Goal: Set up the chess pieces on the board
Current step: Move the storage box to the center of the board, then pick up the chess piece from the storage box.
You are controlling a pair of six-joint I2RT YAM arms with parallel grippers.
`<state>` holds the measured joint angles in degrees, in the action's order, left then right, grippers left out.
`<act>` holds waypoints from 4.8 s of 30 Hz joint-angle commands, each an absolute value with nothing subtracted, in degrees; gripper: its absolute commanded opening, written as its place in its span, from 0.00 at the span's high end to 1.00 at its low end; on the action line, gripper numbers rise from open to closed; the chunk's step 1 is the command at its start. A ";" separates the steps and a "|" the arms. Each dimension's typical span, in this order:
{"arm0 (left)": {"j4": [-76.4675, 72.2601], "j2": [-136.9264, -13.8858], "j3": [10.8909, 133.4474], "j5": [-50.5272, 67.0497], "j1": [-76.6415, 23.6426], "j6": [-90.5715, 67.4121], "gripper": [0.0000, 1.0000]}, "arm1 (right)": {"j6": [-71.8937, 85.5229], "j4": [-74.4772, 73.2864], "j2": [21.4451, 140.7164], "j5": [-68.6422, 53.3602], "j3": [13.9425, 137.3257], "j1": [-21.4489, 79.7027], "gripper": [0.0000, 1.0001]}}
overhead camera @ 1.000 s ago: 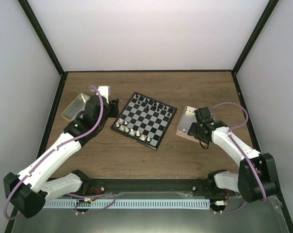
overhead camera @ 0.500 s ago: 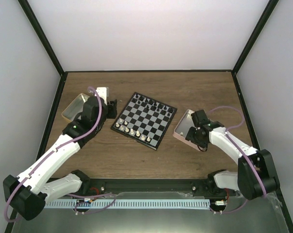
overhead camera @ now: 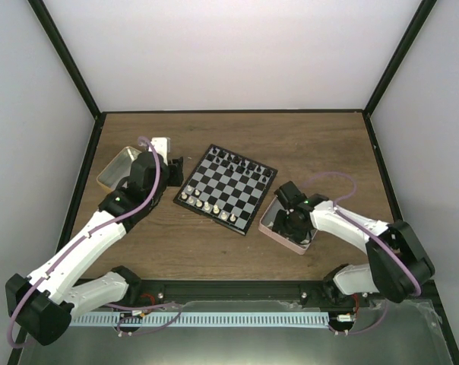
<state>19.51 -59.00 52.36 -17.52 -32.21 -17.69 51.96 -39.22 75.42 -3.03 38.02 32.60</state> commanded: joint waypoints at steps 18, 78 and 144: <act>18.01 -59.83 51.62 -17.43 -31.64 -16.63 0.51 | 52.80 -38.42 79.49 9.45 43.17 32.76 0.42; 17.30 -59.18 50.01 -16.25 -31.64 -17.23 0.50 | 42.04 -24.90 90.01 8.44 47.83 23.09 0.75; -11.79 -91.68 62.14 39.30 -41.99 -48.49 0.39 | 25.20 8.26 49.77 -21.46 25.01 24.52 0.84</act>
<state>-7.25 -88.55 58.92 35.11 -40.32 -44.58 27.42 4.45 51.00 -17.04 25.39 24.21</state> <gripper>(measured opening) 0.614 0.162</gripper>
